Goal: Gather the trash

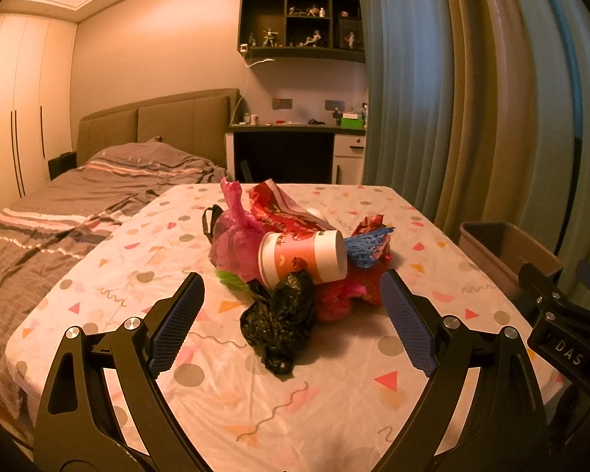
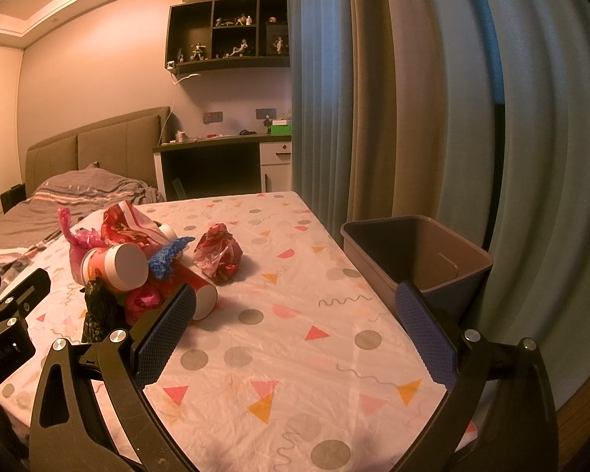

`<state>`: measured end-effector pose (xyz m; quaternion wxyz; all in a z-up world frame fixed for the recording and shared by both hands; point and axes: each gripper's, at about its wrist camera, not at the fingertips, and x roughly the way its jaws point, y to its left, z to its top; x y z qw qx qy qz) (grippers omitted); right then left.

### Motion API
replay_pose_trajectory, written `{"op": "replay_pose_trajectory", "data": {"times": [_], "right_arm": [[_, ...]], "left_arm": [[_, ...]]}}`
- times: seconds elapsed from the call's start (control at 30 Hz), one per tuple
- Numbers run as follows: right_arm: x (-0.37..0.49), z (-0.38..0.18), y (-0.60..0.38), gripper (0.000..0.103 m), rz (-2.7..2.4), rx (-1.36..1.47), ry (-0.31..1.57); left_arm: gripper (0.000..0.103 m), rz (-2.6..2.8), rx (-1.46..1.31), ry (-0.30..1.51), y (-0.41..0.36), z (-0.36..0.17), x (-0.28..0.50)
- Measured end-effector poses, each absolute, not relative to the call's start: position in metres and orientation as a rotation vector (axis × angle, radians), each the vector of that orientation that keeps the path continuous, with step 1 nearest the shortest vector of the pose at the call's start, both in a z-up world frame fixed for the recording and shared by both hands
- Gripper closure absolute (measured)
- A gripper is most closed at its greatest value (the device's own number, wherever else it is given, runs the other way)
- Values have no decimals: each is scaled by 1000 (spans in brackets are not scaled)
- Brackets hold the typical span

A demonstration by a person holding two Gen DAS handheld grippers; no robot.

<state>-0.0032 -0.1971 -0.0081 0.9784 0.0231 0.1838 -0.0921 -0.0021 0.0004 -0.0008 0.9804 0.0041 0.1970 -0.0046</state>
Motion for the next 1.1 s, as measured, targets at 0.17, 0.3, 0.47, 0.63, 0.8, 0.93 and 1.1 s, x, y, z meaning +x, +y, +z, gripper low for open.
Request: {"op": "replay_pose_trajectory", "data": {"times": [0.17,0.3,0.47,0.63,0.8,0.93,1.1], "right_arm": [[-3,-8,-197,5,-187,48,371],[-4,-8,-197,5,-187,46,368],[-3,-8,-197,5,-186,48,370],[-3,-8,-197,5,-185,48,370],[-4,-8,-197,5,-186,48,369],[-3,-8,-197,5,-186,47,369],[-3,-8,-197,5,-186,47,369]], "left_arm": [[14,-8,8,395,-4,-1,-2],[14,-10,4,396,1,-1,-2],[14,-9,4,394,1,-1,-2],[14,-9,4,397,0,-1,-2],[14,-10,0,393,2,-1,-2],[14,-10,1,394,1,-1,-3],[14,-12,3,395,-6,-1,-2]]}}
